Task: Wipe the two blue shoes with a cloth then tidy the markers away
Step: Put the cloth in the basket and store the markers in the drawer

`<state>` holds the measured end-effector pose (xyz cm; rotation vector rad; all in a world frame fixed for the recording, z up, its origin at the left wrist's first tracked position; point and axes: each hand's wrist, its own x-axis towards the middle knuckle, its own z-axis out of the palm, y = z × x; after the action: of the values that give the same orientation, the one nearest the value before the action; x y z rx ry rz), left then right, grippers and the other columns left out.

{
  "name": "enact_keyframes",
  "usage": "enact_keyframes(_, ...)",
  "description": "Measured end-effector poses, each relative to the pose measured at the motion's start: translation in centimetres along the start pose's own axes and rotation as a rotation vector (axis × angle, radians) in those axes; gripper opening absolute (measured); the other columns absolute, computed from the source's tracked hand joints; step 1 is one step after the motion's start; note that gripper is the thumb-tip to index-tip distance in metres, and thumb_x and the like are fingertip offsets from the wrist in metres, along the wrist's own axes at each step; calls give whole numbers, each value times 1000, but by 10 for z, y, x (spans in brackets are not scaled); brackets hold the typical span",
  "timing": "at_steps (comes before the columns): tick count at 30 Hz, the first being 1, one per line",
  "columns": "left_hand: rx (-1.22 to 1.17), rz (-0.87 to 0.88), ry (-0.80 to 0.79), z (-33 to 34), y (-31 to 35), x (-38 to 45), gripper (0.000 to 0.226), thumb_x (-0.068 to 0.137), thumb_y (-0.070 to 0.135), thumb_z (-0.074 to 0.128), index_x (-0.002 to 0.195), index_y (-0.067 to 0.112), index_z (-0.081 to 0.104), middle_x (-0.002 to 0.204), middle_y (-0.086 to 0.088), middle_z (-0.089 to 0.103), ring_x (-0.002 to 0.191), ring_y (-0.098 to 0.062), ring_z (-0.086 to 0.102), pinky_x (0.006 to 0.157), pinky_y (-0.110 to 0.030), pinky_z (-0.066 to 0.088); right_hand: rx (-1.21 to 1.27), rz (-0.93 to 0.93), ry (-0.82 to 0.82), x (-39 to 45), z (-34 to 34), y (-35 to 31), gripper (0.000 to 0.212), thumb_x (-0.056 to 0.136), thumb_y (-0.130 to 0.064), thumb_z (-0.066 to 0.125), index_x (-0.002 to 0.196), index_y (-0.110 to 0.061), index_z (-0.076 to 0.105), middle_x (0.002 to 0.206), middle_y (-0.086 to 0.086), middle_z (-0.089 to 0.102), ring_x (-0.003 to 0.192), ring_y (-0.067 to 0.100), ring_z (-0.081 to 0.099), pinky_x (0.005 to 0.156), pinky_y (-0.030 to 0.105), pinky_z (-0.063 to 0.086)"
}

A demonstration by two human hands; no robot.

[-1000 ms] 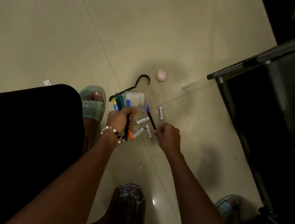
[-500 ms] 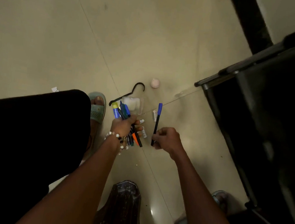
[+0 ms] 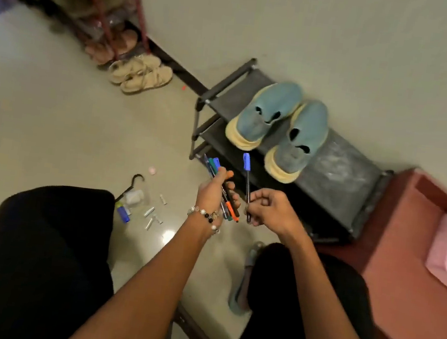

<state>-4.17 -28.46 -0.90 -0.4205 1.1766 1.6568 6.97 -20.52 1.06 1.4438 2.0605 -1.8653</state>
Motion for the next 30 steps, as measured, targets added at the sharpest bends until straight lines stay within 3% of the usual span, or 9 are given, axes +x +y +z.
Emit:
enact_keyframes(4, 121, -39, -219, 80, -60, -74, 7, 97, 14, 54, 92, 9, 53, 69, -4, 56, 44, -14, 55, 44, -24, 48, 147, -26, 320, -100, -77, 21, 15, 79, 5, 65, 83, -7, 57, 52, 3, 55, 38, 9, 50, 40, 20, 42)
enact_keyframes(8, 284, -137, -374, 144, -135, -139, 12, 98, 11, 52, 87, 4, 51, 65, -7, 55, 43, -14, 55, 43, -22, 49, 335, -45, 512, -196, -136, 60, 11, 83, 5, 62, 82, -5, 59, 47, -4, 59, 37, 5, 50, 38, 17, 40)
enact_keyframes(13, 488, -265, -433, 178, -234, -178, 25, 94, 14, 60, 71, 6, 54, 51, -4, 57, 40, -15, 56, 43, -23, 50, 480, 50, 717, -272, -174, 134, 11, 82, 6, 63, 81, -6, 62, 54, 0, 63, 39, 6, 50, 39, 17, 41)
enact_keyframes(18, 740, -424, -364, 163, -317, -184, 15, 93, -3, 51, 79, 2, 53, 55, -7, 60, 37, -16, 57, 42, -25, 50, 532, 267, 778, -309, -178, 225, 4, 82, 2, 64, 85, 5, 64, 69, 15, 62, 53, 17, 52, 49, 26, 41)
enact_keyframes(23, 1044, -529, -340, 124, -355, -177, 5, 92, -8, 49, 93, -4, 51, 67, -15, 59, 41, -21, 61, 47, -33, 55, 451, 617, 868, -318, -166, 308, 9, 80, 4, 62, 72, 3, 66, 66, 17, 60, 48, 19, 51, 50, 28, 46)
enact_keyframes(26, 1200, -570, -387, 118, -358, -165, 6, 92, -8, 50, 97, -7, 48, 70, -16, 59, 49, -24, 63, 53, -37, 57, 299, 720, 876, -306, -171, 337, 7, 79, 0, 65, 78, 6, 69, 74, 19, 65, 63, 28, 59, 63, 34, 52)
enact_keyframes(30, 1264, -573, -348, 119, -366, -149, 9, 90, -7, 54, 99, -9, 52, 70, -17, 57, 58, -27, 61, 65, -42, 58, 112, 735, 811, -270, -189, 362, 18, 79, -4, 69, 91, 10, 67, 95, 23, 66, 91, 36, 62, 74, 31, 49)
